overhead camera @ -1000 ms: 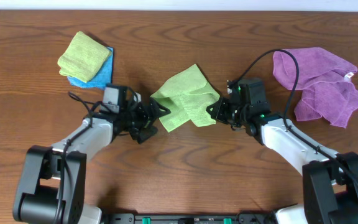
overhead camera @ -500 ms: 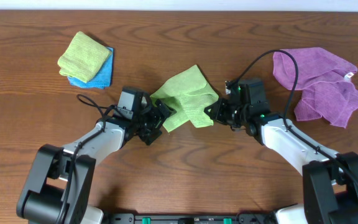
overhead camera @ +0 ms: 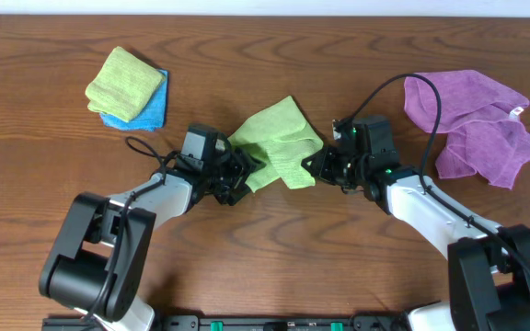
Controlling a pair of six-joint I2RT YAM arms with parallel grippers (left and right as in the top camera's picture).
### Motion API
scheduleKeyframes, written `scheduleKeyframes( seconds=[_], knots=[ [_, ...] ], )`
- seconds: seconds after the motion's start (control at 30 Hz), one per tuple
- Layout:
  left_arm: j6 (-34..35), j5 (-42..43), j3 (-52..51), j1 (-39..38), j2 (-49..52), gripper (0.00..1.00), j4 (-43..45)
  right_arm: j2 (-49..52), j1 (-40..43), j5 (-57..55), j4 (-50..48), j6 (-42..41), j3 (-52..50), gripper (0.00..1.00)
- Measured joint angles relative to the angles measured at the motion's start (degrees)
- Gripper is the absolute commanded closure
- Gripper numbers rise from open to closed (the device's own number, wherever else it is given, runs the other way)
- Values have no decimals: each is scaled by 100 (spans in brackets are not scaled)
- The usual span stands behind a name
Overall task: Fold the cloth
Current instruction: 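Lift the green cloth and pull the grippers apart to stretch it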
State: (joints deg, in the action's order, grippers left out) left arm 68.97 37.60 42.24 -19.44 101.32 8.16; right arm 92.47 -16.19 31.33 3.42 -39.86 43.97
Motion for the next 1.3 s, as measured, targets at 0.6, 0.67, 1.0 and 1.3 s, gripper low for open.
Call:
scheduleKeyframes(
  seconds=[0.6,0.67,1.0,1.3],
  knots=[
    [-804,-127,-17,-61,240,94,-26,0,0,203,0,0,0,99],
    [-911,-96,-15,-48,249,94,-17,-4,2,234,0,0,0,99],
    [-2100,254,328,918,-57,94,-1375,-874,348,114,651,205,0,99],
    [-2848,254,1357,1290,-1480,94,-2599,-1412,693,-94,1429,332,0,99]
  ],
)
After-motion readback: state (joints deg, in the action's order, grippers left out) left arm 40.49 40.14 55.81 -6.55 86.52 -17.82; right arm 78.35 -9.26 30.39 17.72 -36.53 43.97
